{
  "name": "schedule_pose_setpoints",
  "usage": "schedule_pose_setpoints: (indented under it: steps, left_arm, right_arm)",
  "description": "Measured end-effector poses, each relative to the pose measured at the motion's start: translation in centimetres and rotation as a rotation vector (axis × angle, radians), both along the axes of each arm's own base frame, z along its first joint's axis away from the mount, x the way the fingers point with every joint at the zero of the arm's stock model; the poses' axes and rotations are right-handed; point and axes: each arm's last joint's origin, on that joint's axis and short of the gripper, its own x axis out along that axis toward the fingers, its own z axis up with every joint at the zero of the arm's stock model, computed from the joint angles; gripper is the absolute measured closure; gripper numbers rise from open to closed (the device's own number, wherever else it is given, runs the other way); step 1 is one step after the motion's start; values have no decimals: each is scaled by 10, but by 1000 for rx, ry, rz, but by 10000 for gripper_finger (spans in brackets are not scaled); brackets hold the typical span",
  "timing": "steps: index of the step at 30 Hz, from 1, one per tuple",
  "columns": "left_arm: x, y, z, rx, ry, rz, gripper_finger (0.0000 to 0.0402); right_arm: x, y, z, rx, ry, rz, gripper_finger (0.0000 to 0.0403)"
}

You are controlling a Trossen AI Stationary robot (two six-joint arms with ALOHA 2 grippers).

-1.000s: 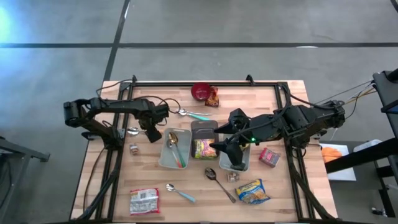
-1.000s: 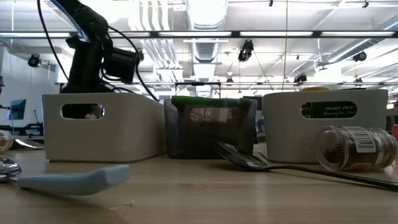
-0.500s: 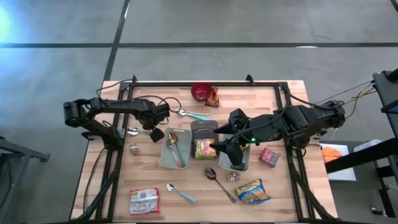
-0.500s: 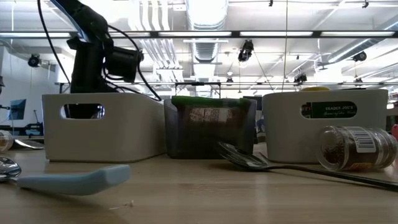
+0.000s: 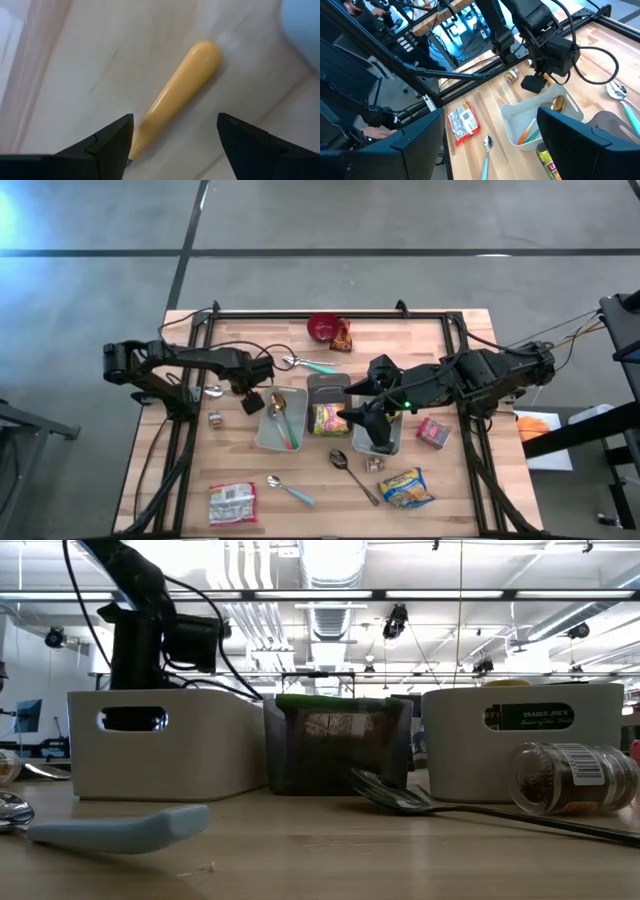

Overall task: Pick & Place Food Item
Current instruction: Put the yellow spoon into the left gray bin

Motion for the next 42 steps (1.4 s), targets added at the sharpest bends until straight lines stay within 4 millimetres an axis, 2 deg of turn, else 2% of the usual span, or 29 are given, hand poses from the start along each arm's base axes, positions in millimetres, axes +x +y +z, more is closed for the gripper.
schedule_pose_setpoints:
  steps: [8, 11, 15, 23, 25, 36, 41, 42]
  left_arm:
    - [-9, -2, -11, 5, 14, 9, 118]
    - [-10, -3, -13, 7, 6, 5, 134]
    - [-9, -3, -13, 7, -6, 1, 190]
    - [-8, -2, -14, 13, -18, -4, 348]
    - [-7, -2, -14, 29, -18, -3, 372]
    - [-4, 4, -11, 167, -1, 35, 372]
    - [1, 7, -2, 180, 11, 38, 373]
    - [3, 8, 2, 190, 2, 39, 387]
  right_arm:
    - [-2, -1, 2, -3, -5, 2, 90]
    - [-2, -1, 2, -2, -6, 2, 90]
    - [-2, -1, 2, 1, -7, 1, 90]
    - [-3, 4, 3, 5, -17, 17, 90]
    - [-3, 5, 3, 5, -18, 19, 90]
    - [-6, 10, 4, 14, -25, 36, 90]
    - [-8, 12, 5, 21, -28, 39, 90]
    - [-8, 13, 5, 24, -28, 42, 90]
